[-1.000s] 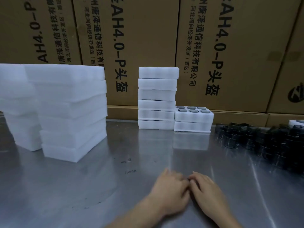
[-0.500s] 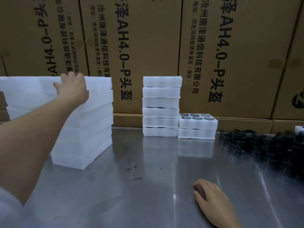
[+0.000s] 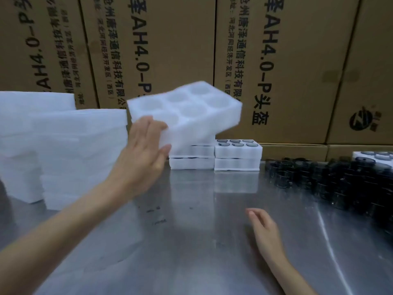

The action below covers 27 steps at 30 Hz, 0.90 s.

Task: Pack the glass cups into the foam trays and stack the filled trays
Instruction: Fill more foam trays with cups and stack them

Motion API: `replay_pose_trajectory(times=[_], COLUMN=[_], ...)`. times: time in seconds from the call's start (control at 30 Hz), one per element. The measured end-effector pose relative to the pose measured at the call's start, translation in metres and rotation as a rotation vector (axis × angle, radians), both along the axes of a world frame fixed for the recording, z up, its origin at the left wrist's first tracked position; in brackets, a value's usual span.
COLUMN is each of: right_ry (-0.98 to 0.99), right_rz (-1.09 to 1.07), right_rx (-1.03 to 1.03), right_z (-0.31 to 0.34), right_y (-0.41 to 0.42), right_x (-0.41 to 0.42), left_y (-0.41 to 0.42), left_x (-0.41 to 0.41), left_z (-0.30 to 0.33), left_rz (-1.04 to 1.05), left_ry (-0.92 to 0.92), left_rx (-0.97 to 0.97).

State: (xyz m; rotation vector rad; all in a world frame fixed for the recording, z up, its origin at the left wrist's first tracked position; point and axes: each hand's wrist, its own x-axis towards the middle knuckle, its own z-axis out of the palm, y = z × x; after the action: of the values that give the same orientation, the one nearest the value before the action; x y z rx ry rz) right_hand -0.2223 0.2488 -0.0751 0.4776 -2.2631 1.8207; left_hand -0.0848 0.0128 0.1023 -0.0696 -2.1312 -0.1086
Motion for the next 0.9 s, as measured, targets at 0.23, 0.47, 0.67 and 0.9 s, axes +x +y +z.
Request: replay_pose_trajectory(times=[0.23,0.47,0.67,0.9], right_ry=[-0.345,-0.432,-0.472,-0.356], right_rz=[-0.091,0.005,0.185,0.029], right_rx=[-0.633,-0.541,-0.372,-0.144], right_z=[0.026,0.018,0.018,0.022], right_y=[0.044,0.063,0.062,0.080], right_x=[-0.017,-0.035,-0.034,-0.026], left_y=[0.061,0.060,0.056,0.075], left_x=[0.017,0.008,-0.024,-0.035], left_z=[-0.159,-0.172,-0.159,-0.167], left_rz=[-0.365,-0.471,-0.614,-0.350], left_ry=[-0.350,-0.236,-0.329,-0.335], left_rx=[0.208,0.656,1.512,1.154])
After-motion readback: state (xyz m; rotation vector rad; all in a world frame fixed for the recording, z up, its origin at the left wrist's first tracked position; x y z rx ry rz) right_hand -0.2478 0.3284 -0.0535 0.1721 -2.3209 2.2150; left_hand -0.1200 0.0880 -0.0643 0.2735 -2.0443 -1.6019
